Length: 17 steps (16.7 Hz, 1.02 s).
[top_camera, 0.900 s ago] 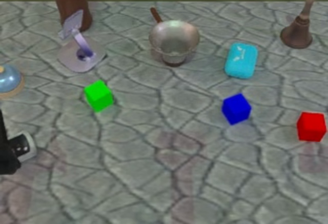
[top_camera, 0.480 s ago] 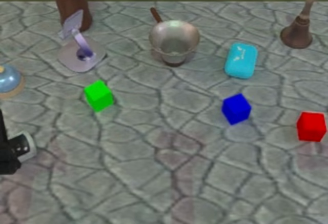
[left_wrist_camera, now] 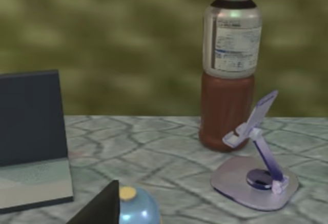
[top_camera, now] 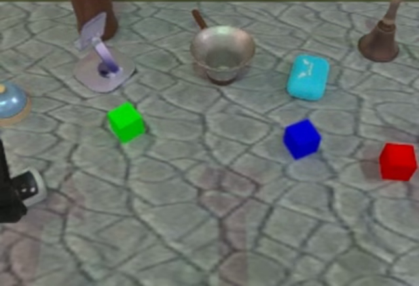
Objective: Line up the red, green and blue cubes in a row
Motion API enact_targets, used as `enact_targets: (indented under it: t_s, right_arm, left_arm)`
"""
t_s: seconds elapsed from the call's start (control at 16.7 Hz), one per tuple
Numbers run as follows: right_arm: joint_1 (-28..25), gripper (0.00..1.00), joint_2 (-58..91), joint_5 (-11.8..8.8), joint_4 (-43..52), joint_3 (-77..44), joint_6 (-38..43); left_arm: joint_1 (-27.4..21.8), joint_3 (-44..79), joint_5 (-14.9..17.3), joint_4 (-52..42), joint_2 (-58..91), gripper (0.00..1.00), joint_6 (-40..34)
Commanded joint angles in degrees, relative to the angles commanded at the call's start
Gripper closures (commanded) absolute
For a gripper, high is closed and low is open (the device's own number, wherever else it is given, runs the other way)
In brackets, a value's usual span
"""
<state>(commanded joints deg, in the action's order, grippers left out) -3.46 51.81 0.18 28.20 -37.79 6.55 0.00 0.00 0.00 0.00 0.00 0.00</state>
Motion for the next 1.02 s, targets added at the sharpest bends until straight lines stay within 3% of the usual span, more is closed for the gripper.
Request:
enact_targets:
  t_s: [0.54, 1.02]
  right_arm:
    - [-3.3, 0.00, 46.0, -0.1, 24.7, -32.0, 5.4]
    - [-4.2, 0.00, 59.1, -0.1, 31.3, -42.6, 7.1]
  left_arm:
    - [0.0, 0.0, 0.0, 0.0, 0.0, 0.00, 0.0]
    - [0.0, 0.0, 0.0, 0.0, 0.0, 0.00, 0.0]
